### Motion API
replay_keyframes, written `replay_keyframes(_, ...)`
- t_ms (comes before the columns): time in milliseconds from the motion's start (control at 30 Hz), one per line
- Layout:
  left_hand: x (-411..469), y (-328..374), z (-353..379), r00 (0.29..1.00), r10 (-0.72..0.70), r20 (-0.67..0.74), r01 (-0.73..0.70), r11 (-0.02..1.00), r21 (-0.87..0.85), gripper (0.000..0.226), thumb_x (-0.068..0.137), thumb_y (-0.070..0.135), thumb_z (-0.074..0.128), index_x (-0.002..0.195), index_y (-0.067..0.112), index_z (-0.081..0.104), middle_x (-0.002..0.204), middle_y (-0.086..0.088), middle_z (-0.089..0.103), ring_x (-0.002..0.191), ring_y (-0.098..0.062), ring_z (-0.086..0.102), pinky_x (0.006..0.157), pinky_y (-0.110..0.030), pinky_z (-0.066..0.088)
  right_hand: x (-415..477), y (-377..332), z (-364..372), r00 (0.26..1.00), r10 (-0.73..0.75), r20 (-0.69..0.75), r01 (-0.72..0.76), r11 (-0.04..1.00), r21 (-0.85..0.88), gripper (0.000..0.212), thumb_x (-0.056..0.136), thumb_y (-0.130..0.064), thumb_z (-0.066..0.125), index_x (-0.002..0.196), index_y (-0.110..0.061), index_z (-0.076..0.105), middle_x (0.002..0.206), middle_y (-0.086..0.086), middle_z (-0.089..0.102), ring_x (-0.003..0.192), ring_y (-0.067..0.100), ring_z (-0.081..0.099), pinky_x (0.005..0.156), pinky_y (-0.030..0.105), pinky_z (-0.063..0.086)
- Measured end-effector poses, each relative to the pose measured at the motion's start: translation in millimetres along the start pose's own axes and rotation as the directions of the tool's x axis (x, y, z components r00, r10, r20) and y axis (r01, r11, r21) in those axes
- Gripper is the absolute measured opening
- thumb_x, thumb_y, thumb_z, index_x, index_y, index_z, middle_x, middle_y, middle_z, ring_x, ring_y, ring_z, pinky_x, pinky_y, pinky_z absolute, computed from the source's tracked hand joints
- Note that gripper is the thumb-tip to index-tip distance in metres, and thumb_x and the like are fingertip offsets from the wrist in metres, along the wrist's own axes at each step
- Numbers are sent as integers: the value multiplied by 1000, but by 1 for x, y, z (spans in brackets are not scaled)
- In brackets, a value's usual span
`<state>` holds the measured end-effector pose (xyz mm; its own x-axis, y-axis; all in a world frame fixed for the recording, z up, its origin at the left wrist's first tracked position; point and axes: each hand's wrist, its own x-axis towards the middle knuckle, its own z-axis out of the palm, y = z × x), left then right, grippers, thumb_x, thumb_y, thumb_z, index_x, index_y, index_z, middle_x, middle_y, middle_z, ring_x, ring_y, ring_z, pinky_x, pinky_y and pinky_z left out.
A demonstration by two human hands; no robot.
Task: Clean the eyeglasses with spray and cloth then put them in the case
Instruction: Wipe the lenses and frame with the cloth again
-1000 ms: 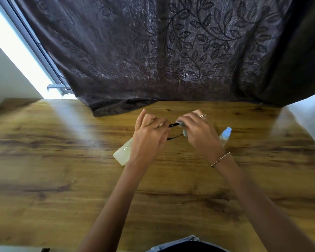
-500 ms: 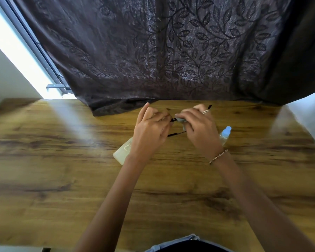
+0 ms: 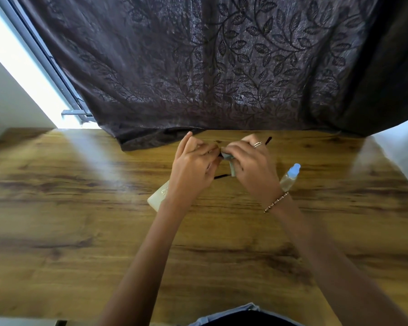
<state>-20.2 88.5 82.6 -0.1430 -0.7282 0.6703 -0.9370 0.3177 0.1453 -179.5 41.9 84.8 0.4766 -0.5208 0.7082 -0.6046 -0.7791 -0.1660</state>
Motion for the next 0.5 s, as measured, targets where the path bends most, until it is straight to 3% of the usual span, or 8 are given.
replay_keyframes(133, -4, -9, -7, 1000, 13, 11, -13, 1000, -15, 22, 92, 29, 58, 98, 16, 75, 101, 7, 72, 97, -18, 52, 113, -42, 30, -4, 13, -4, 998, 18, 66, -17, 1000, -3, 26, 83, -19, 50, 95, -14, 72, 90, -5, 71, 87, 14, 48, 76, 31, 33)
replay_keyframes(333, -12, -28, -14, 997, -51, 49, 56, 994, -91, 30, 94, 35, 52, 101, 16, 74, 105, 8, 72, 99, -13, 49, 115, -37, 25, -11, 45, -13, 986, 138, 95, -143, 988, 49, 30, 84, -27, 48, 91, -10, 73, 86, -2, 73, 82, 17, 51, 70, 39, 46)
replay_keyframes(500, -17, -34, -9, 989, -132, 63, 141, 972, -188, 30, 91, 36, 53, 97, 16, 75, 100, 9, 72, 95, -14, 49, 102, -35, 36, -14, 46, -9, 984, 166, 72, -169, 985, 37, 33, 84, -27, 46, 88, -10, 74, 83, -3, 73, 85, 10, 50, 74, 23, 40)
